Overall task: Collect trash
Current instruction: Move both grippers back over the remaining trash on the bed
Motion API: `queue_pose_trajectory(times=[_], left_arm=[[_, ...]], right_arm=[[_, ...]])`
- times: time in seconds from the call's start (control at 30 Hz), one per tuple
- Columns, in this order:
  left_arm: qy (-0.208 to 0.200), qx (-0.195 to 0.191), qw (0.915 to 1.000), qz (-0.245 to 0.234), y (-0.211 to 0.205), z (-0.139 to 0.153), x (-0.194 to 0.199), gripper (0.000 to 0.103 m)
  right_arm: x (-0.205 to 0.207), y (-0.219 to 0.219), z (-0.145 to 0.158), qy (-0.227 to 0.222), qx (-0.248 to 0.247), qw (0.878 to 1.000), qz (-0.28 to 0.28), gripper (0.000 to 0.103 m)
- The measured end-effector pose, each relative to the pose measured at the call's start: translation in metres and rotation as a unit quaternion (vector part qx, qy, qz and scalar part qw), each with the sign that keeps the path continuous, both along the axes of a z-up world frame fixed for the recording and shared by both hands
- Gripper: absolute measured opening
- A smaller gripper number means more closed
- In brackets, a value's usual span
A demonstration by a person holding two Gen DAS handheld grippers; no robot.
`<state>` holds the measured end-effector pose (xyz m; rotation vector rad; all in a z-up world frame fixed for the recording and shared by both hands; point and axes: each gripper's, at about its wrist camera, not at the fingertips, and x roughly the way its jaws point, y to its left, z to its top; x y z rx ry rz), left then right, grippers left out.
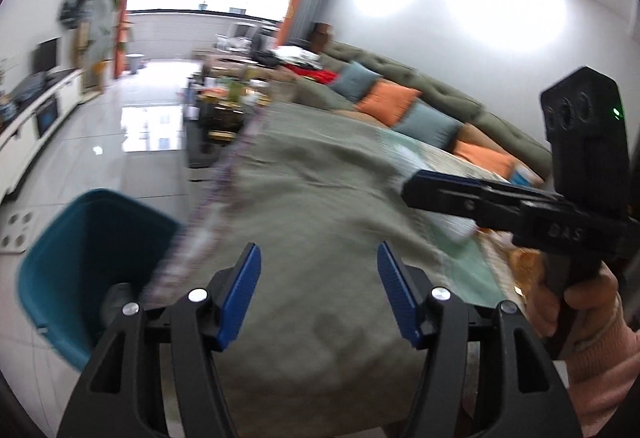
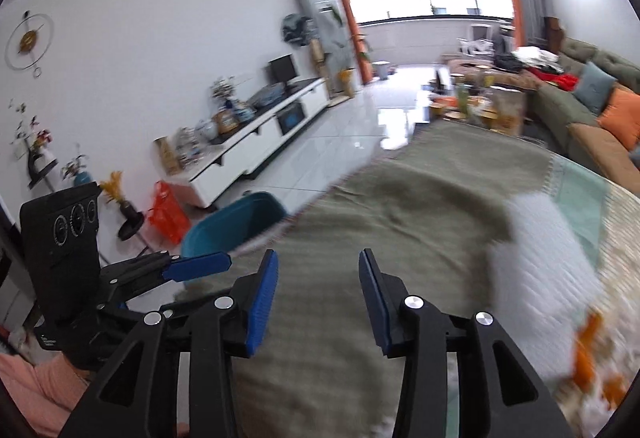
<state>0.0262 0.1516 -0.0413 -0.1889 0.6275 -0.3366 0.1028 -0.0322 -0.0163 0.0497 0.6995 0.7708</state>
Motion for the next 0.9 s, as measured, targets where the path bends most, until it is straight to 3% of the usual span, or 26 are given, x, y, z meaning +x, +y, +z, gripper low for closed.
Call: queue_pose_trajectory(times=[0.2, 0.5, 0.77, 0.9], left_arm=[[0.005, 0.006, 0.9963, -0.086, -0.064, -0.006, -0.001, 0.062], [0.028, 0.006, 0.9773, -0.21, -0.146, -0.02, -0.01, 0.062], [0.03, 0.026, 0.956, -0.291, -0.205, -0.028, -0.02, 0.062], [0.032, 0.03, 0.9497, -0.31, -0.222, -0.032, -0.022, 0.066]], right_arm=[[-0.012, -0.073, 0.005, -0.007, 0.001, 0.997, -0.072, 0.043], [-0.03, -0.175, -0.002, -0.004, 0.001, 0.982, -0.19, 0.047], [-0.043, -0.222, -0.013, 0.006, 0.003, 0.969, -0.247, 0.047], [-0.048, -0.233, -0.02, 0.013, 0.003, 0.966, -0.257, 0.047]])
